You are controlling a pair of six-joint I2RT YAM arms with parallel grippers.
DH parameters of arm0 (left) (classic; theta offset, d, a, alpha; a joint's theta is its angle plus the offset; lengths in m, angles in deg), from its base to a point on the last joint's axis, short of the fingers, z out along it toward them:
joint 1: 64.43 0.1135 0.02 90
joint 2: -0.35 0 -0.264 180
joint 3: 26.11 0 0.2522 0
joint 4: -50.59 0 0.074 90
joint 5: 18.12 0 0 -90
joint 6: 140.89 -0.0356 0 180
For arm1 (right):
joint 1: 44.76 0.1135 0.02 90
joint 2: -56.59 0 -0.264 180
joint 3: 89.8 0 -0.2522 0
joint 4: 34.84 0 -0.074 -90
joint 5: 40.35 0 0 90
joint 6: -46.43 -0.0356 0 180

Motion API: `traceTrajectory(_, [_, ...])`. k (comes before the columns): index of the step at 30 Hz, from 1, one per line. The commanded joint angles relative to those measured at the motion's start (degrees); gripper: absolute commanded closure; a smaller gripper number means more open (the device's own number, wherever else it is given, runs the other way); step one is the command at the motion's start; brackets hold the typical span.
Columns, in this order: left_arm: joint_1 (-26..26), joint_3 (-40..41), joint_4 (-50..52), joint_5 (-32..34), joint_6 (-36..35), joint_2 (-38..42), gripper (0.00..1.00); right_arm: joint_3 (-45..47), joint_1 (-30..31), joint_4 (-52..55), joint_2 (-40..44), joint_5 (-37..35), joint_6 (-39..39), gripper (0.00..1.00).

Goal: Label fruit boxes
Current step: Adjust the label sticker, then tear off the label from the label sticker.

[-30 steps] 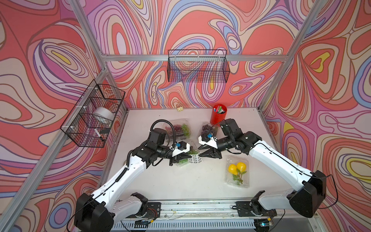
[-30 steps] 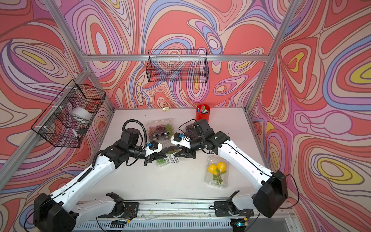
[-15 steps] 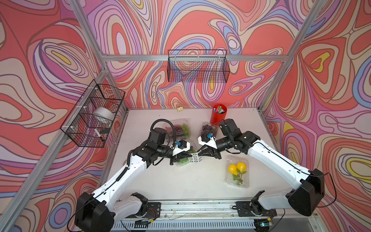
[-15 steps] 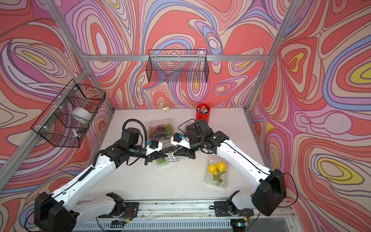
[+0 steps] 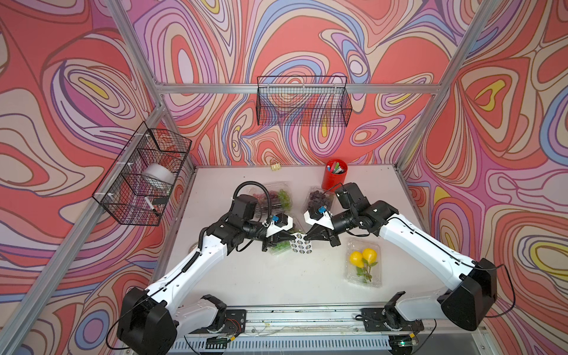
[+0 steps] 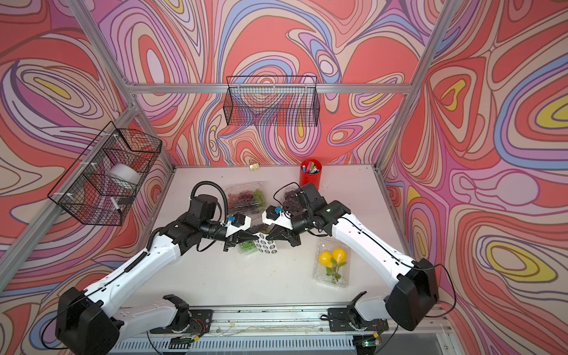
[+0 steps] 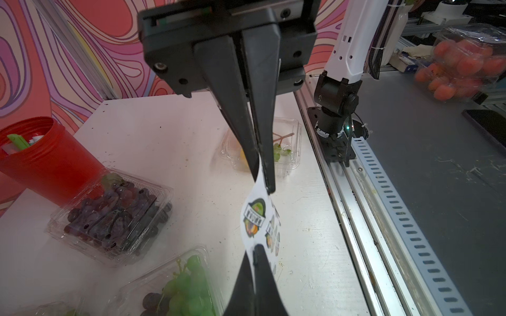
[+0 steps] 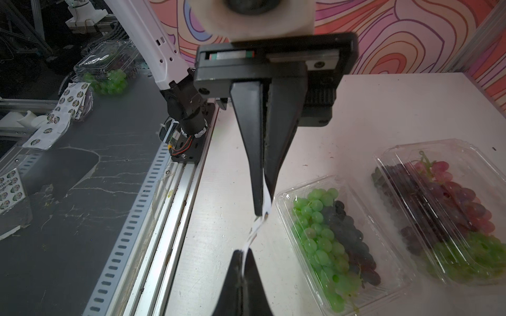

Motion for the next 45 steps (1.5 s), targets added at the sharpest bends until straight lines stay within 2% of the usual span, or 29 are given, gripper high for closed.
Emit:
traceTrajectory(1, [-0.7,-1.9,-0.53,-1.77,-0.5,-0.7,1.0,-1.3,0.0,-0.1,-0.96,2.04,0.76,1.0])
traceTrajectory(12, [-1.02,-1.82,-2.39,-7.27,-0.2,-1.16,1.0,0.15,0.08,-3.65,-0.99,-0.35,-0.02,1.0])
traceTrajectory(21, [-1.06,-1.74,-3.64,-5.75,0.94,-1.33,1.0,1.44,0.04,-6.31,-0.58,0.27,-1.74,1.0])
traceTrajectory(26, [-1.06,-1.47,-3.74,-4.34,1.01,-0.57,1.0,2.23,0.04,-7.79,0.79,-2.39,-2.95,1.0])
traceTrajectory(31, [-1.06,-0.23,-6.35,-1.66,3.33,0.62,1.0,5.1,-0.05,-12.9,3.91,-8.68,-7.53,0.84])
traceTrajectory(33, [-1.06,0.56,-7.52,-0.47,4.47,1.29,1.0,6.97,-0.02,-15.39,6.03,-13.05,-10.03,0.76])
traceTrajectory(35, [-1.08,1.23,-8.42,0.69,5.23,1.87,1.0,9.32,-0.07,-18.14,8.5,-17.2,-12.23,0.72])
traceTrajectory(41, [-1.06,2.28,-9.86,3.57,6.8,2.21,1.0,15.05,-0.01,-24.11,17.19,-26.41,-16.26,0.66])
traceTrajectory(45, [-1.06,2.48,-10.65,4.29,7.62,2.0,1.0,16.0,-0.07,-23.68,20.93,-26.96,-17.09,0.66])
